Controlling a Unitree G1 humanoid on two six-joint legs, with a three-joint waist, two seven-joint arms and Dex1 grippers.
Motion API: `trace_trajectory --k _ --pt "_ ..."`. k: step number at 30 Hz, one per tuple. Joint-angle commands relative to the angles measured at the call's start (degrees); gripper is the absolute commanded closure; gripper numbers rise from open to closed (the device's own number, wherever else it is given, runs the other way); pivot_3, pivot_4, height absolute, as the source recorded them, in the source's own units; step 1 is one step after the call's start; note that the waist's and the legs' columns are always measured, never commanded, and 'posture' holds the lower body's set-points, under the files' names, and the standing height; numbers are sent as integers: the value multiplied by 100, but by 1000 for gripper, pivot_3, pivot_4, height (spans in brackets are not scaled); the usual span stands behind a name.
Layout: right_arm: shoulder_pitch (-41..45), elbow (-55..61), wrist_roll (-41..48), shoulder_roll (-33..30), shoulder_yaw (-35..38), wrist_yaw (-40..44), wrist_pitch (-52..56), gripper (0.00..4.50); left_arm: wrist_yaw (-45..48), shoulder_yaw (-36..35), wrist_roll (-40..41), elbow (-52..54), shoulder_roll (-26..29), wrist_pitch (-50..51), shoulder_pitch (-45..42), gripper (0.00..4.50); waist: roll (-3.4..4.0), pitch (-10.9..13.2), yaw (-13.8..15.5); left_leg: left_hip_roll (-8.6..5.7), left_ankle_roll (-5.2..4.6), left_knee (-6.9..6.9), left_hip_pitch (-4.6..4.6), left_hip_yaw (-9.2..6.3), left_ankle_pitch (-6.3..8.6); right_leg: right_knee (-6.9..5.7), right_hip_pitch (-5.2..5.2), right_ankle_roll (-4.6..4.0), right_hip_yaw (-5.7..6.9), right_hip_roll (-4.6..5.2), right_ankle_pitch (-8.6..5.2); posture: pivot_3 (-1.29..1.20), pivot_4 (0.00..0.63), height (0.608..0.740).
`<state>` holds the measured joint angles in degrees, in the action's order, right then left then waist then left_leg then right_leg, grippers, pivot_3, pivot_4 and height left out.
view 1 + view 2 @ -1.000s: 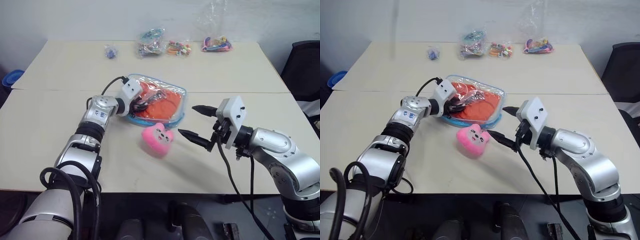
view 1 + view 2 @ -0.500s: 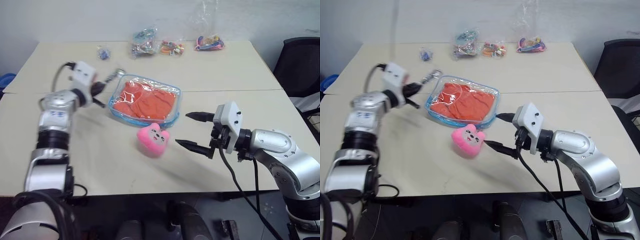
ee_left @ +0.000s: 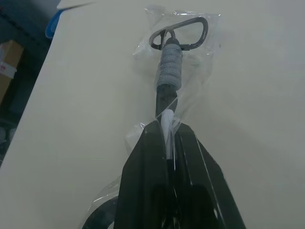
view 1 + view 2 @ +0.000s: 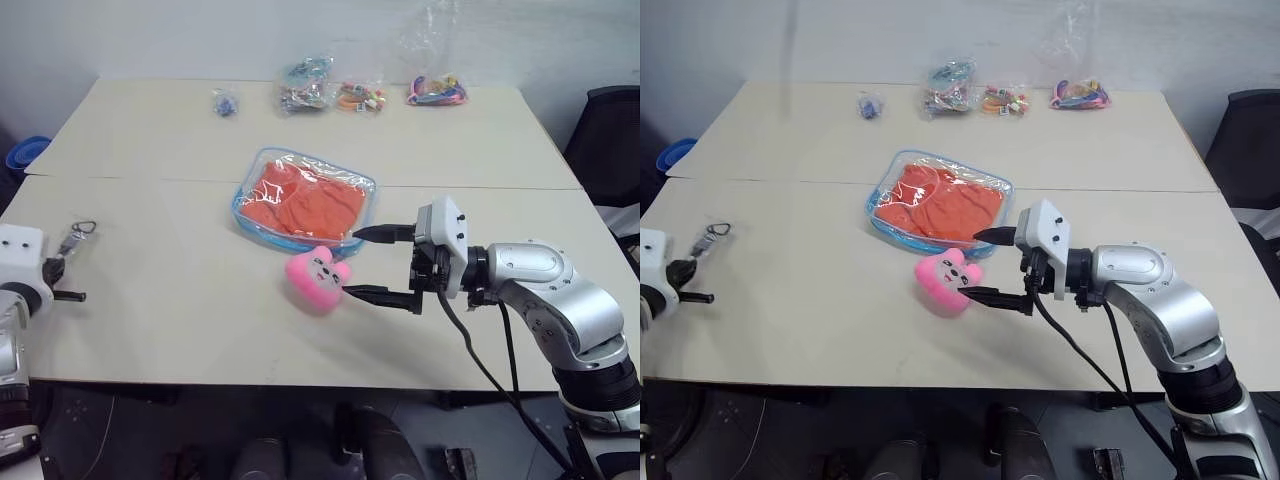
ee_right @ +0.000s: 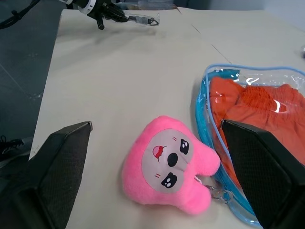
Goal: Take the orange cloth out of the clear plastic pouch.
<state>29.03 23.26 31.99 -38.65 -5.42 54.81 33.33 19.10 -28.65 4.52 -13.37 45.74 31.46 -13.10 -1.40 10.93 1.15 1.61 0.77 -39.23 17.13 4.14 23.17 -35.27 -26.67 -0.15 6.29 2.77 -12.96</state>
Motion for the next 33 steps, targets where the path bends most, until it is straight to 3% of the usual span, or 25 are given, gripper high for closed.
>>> trace_trajectory --k 1,13,17,20,25,28,33 --pt "76 -12 -33 6 3 144 -163 0 -130 -362 168 472 -47 153 204 3923 -1 0 -2 0 0 0 0 0 1 0 0 0 0 0 0 0 150 740" --pt "-113 -100 -203 -39 51 212 -334 0 65 -676 495 871 175 672 329 305 -1 0 -57 2 1 1 -1 1 1 11 0 -1 0 -2 0 0 150 740" --pt "-222 -38 -223 -91 121 147 -305 0 721 -1412 1413 1429 230 1121 320 305 -1 -1 -107 4 0 1 3 -1 4 8 0 0 2 -1 0 0 150 740" --pt "-348 36 -236 -109 160 60 -246 0 1903 -1797 2287 2072 642 1436 600 305 -6 0 -133 7 6 1 4 -2 7 9 -1 -1 4 -5 -1 0 150 740" --pt "-615 217 -307 -36 90 -240 -150 0 3643 -1495 3175 3478 1301 1425 1418 305 1 4 -126 6 13 1 1 0 12 31 -2 -4 -1 -7 -4 0 150 740" --pt "-678 258 -468 93 -55 -475 -167 0 3857 -451 2728 3564 1690 746 1165 305 5 5 -98 3 15 1 -2 -2 10 28 -1 -10 -2 -8 -7 0 150 740" --pt "-619 215 -476 166 -143 -429 -163 0 3741 1997 915 2016 1628 -1241 -805 305 13 10 -75 1 14 3 3 -8 6 18 17 -18 -18 -31 -7 0 150 740"
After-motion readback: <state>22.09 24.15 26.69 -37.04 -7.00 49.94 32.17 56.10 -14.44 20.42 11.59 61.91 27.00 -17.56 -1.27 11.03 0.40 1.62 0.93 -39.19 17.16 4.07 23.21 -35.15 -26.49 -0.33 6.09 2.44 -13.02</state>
